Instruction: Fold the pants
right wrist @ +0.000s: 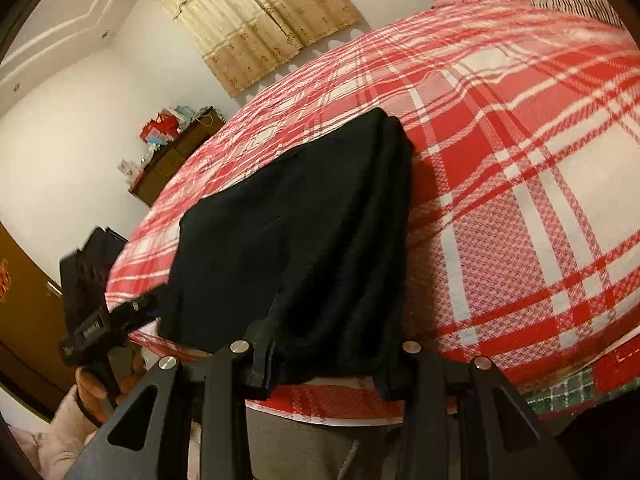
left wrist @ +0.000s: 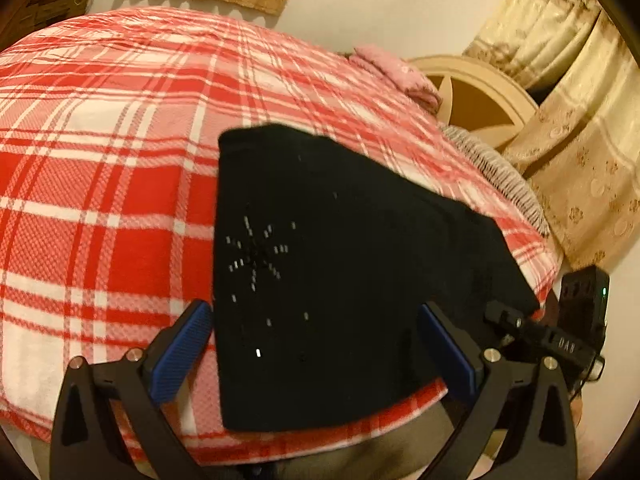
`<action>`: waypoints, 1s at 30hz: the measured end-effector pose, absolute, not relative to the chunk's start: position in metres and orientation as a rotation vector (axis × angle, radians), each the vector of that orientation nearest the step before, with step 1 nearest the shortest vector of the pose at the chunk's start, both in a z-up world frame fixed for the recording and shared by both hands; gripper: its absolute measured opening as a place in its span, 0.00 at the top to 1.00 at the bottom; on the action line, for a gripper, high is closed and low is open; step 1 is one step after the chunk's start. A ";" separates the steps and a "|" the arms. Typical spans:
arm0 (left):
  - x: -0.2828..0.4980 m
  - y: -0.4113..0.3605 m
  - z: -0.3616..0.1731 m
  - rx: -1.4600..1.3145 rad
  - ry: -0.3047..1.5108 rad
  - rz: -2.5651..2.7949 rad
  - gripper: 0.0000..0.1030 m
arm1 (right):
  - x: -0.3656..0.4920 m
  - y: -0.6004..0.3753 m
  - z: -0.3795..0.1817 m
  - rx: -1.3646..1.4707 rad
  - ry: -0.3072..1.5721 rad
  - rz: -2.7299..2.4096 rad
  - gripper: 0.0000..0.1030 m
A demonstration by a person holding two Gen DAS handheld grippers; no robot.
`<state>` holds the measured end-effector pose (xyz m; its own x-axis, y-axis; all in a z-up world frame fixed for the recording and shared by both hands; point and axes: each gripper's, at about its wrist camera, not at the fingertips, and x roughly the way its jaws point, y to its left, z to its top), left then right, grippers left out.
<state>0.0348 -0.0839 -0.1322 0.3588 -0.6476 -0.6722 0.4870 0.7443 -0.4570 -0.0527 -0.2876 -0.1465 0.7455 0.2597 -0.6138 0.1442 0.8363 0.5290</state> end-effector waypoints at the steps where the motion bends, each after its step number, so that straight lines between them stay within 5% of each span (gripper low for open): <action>1: 0.035 -0.086 -0.132 -0.179 0.959 -0.733 0.00 | -0.052 -0.287 -0.147 0.591 0.737 0.068 0.63; 9: 0.040 -0.090 -0.134 -0.148 1.001 -0.684 0.03 | -0.052 -0.284 -0.146 0.584 0.737 0.065 0.63; 13: 0.046 -0.058 -0.133 -0.359 1.006 -0.692 0.42 | -0.053 -0.283 -0.146 0.587 0.737 0.065 0.63; 16: 0.051 -0.045 -0.139 -0.469 1.021 -0.706 0.49 | -0.053 -0.285 -0.146 0.587 0.737 0.066 0.63; 24: 0.049 -0.050 -0.143 -0.430 1.036 -0.677 0.41 | -0.056 -0.288 -0.148 0.593 0.738 0.068 0.63; 26: 0.043 -0.057 -0.140 -0.385 1.036 -0.687 0.32 | -0.056 -0.289 -0.148 0.596 0.737 0.069 0.63; 28: 0.037 -0.069 -0.138 -0.330 1.039 -0.724 0.10 | -0.056 -0.289 -0.147 0.595 0.737 0.068 0.63; 30: 0.035 -0.077 -0.137 -0.292 1.035 -0.734 0.09 | -0.056 -0.289 -0.148 0.595 0.737 0.069 0.63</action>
